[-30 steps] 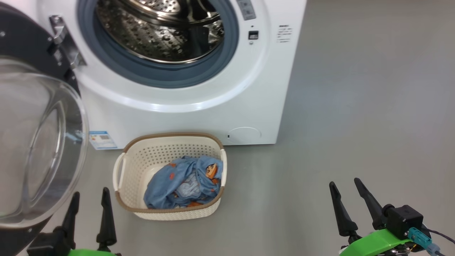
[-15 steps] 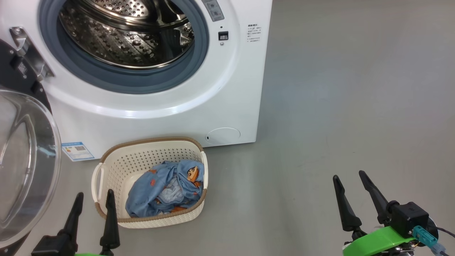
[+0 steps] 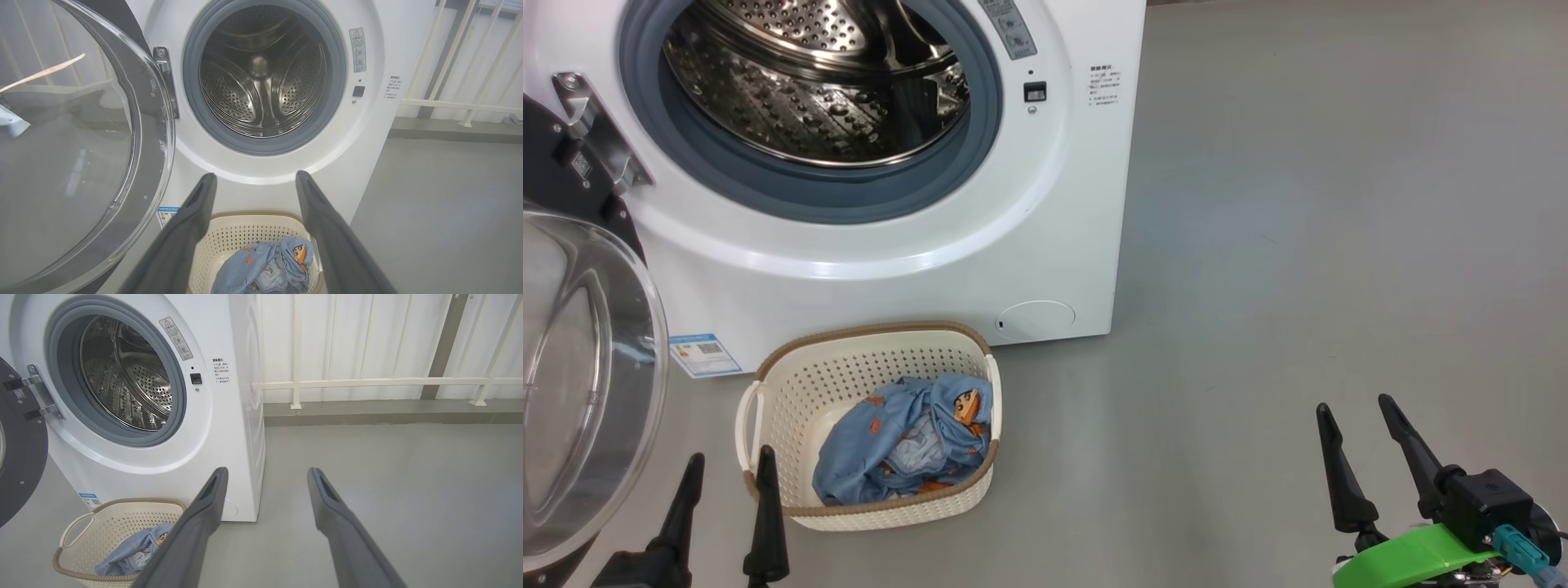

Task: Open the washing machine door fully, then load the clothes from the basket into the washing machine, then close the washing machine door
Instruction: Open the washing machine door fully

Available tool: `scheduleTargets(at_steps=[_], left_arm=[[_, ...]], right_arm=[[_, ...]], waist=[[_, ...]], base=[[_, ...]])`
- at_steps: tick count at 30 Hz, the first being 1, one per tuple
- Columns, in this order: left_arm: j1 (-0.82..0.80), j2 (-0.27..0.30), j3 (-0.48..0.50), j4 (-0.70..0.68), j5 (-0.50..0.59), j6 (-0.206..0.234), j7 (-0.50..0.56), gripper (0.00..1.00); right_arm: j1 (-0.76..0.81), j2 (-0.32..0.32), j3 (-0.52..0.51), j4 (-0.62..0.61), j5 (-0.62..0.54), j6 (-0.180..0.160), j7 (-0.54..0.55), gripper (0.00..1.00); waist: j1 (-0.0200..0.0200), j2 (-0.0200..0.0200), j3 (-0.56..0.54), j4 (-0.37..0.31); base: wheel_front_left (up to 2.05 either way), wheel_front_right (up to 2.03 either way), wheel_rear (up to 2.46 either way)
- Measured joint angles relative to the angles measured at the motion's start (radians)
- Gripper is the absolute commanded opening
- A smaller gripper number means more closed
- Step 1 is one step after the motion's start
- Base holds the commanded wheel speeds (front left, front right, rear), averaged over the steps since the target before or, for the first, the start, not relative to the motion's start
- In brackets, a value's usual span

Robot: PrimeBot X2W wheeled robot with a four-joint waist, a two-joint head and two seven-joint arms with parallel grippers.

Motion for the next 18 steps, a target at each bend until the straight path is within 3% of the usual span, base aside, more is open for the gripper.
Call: scheduleTargets(at_steps=[18], left_arm=[[-0.001,0.0,0.023,0.011,0.009,-0.009,0.0,1.0]], right_arm=[[0.0,0.001,-0.001,-0.004,-0.001,0.0,0.0,1.0]], waist=[[0.0,0.0,0.005,0.018]], base=[[0.0,0.0,0.0]])
